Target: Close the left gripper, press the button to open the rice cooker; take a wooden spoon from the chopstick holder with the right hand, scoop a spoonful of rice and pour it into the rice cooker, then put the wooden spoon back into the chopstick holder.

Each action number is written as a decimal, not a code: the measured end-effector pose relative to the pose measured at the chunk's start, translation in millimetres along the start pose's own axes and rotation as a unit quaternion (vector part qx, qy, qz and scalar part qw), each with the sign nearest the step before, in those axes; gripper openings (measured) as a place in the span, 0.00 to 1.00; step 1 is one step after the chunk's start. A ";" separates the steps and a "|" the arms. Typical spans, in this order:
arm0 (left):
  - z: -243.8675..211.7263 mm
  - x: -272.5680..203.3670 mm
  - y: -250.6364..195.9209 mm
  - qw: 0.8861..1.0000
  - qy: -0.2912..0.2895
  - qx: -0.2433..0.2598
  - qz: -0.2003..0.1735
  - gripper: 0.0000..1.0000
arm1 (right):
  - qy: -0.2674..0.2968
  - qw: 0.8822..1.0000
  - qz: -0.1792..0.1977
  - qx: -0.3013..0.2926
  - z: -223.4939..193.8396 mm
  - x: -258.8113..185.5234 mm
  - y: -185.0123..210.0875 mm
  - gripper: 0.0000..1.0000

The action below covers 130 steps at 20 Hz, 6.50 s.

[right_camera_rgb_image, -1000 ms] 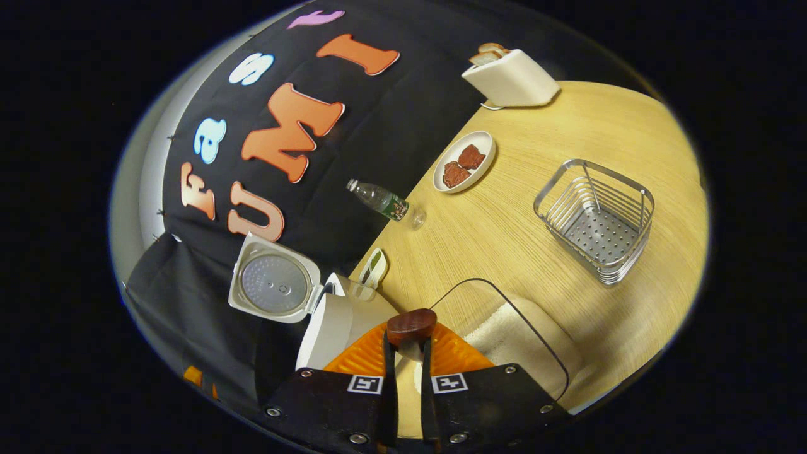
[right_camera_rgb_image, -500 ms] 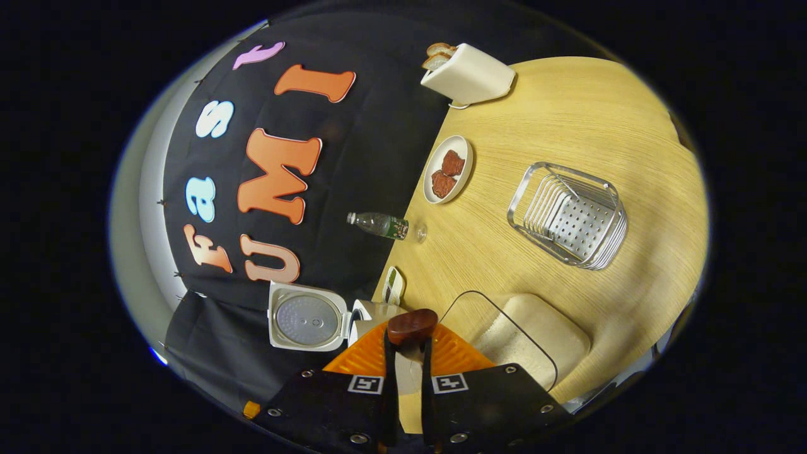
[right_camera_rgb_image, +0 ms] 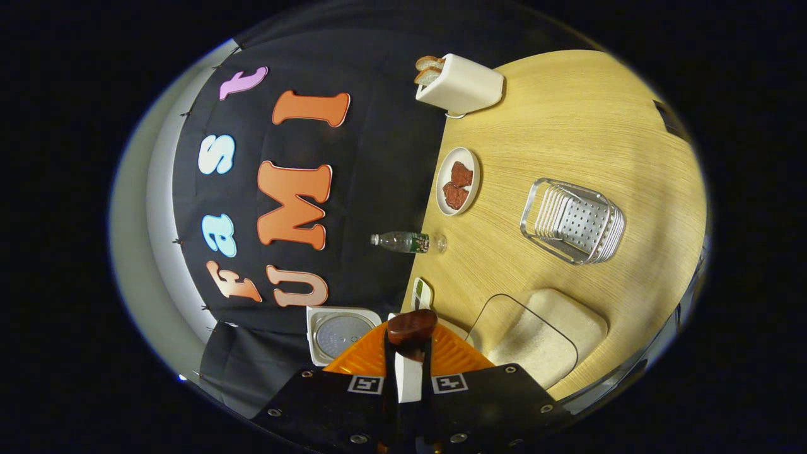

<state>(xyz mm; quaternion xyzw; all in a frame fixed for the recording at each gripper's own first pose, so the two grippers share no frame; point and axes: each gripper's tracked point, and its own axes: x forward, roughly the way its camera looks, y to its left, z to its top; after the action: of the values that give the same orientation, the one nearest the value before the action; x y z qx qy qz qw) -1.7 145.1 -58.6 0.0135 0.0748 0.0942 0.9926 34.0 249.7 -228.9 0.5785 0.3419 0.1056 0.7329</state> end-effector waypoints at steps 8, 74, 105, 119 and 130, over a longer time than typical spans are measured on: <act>5.0 -11.5 6.9 1.000 -0.005 0.002 0.010 0.99 | 0.015 0.999 0.042 0.014 -4.8 7.3 61.9 0.13; -45.9 -4.7 18.0 0.996 0.051 -0.017 -0.076 0.99 | 0.003 0.884 0.073 -0.461 -152.8 201.5 205.5 0.14; -44.7 9.6 28.9 0.996 0.048 -0.021 -0.076 0.99 | 0.012 0.753 0.128 -0.645 -189.9 174.4 211.7 0.13; -27.2 25.2 -26.9 0.993 0.025 -0.021 -0.110 0.99 | -0.088 0.849 0.059 -0.518 -13.9 80.8 173.3 0.14; -17.9 30.4 -79.6 0.990 0.008 -0.027 -0.135 0.99 | -0.173 0.877 -0.029 -0.447 112.1 -13.8 66.7 0.14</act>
<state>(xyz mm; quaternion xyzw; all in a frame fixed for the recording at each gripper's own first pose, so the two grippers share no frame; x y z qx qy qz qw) 39.8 72.9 -84.0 -0.0246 0.0817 -0.0383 0.9956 109.7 175.7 -151.4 0.1888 0.1427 0.1244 0.9636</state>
